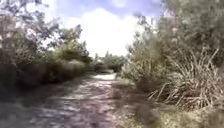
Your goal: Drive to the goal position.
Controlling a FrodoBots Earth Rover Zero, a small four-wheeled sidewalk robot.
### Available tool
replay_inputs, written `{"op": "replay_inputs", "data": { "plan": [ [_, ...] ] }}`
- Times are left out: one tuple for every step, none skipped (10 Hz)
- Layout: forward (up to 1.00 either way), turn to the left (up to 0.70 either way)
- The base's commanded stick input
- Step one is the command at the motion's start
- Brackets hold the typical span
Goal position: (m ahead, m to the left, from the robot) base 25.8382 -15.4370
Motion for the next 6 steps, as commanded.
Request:
{"op": "replay_inputs", "data": {
  "plan": [
    [1.0, 0.0],
    [1.0, 0.0],
    [1.0, 0.0],
    [1.0, 0.0],
    [1.0, 0.0],
    [1.0, 0.0]
  ]
}}
